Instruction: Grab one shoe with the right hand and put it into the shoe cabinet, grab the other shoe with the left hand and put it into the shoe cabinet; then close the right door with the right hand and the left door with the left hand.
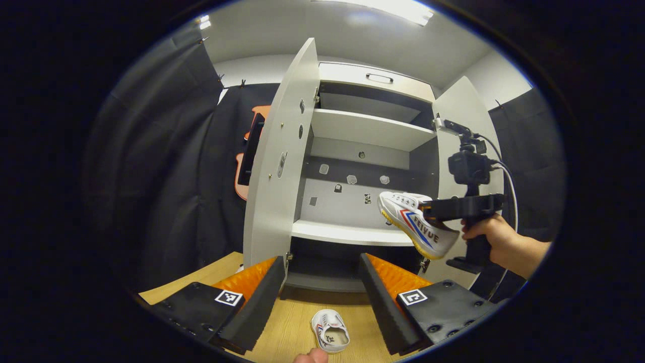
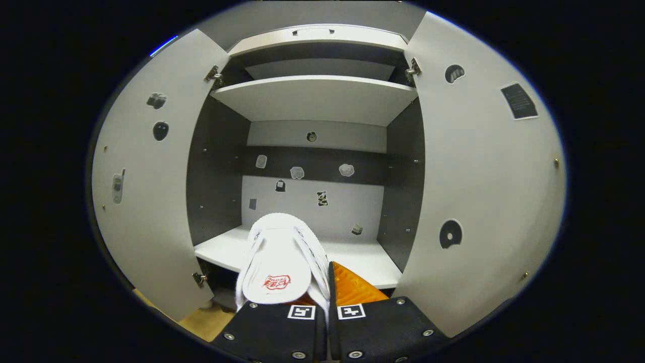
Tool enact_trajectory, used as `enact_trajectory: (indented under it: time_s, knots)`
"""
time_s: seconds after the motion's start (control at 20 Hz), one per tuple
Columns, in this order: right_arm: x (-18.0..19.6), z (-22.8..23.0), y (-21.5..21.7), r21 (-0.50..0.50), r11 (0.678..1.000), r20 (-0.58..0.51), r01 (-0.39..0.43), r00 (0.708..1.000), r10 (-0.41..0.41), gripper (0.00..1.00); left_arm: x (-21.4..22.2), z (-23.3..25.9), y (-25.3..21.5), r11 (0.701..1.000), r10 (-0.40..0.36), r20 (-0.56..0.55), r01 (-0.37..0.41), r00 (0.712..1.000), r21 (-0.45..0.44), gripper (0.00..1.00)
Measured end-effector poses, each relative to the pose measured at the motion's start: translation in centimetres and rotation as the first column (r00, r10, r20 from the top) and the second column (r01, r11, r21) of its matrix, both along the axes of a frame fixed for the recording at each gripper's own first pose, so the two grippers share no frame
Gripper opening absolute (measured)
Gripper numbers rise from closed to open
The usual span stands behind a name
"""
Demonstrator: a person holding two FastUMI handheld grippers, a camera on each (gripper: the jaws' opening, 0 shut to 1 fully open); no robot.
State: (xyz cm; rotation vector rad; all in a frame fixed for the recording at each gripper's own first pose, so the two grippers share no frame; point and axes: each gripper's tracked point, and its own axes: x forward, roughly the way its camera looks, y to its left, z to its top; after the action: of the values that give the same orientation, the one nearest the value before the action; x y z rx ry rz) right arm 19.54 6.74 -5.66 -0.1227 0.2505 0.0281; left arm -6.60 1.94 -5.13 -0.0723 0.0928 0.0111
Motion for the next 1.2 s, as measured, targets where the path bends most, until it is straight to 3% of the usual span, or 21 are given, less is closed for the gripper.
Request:
enact_trajectory:
  time_s: [0.2, 0.45, 0.85, 1.05, 1.2]
  knots:
    - [8.5, -2.8, -1.5, -0.055, 0.994, -0.078, 0.096, 0.992, -0.100, 0.02, -0.2, -0.7, 0.0, 1.000, -0.006, -0.017, 0.006, 1.000, -0.005, 0.96]
    - [14.6, -7.2, -2.7, -0.099, 0.981, -0.180, 0.168, 0.966, -0.184, 0.02, 0.0, -1.1, 0.5, 1.000, 0.002, -0.027, -0.002, 1.000, 0.013, 0.99]
    - [17.0, -11.7, -4.6, -0.044, 0.960, -0.309, 0.276, 0.910, -0.276, 0.02, 0.4, -1.0, 2.7, 0.998, 0.053, -0.024, -0.052, 0.998, 0.033, 0.99]
    - [16.9, -12.3, -4.4, -0.036, 0.963, -0.333, 0.267, 0.905, -0.264, 0.07, 0.3, -1.0, 2.5, 0.998, 0.048, -0.019, -0.047, 0.999, 0.032, 0.96]
    - [16.7, -11.5, -3.9, -0.021, 0.969, -0.319, 0.245, 0.917, -0.238, 0.19, 0.2, -1.0, 2.5, 0.999, 0.048, -0.022, -0.047, 0.999, 0.024, 0.96]
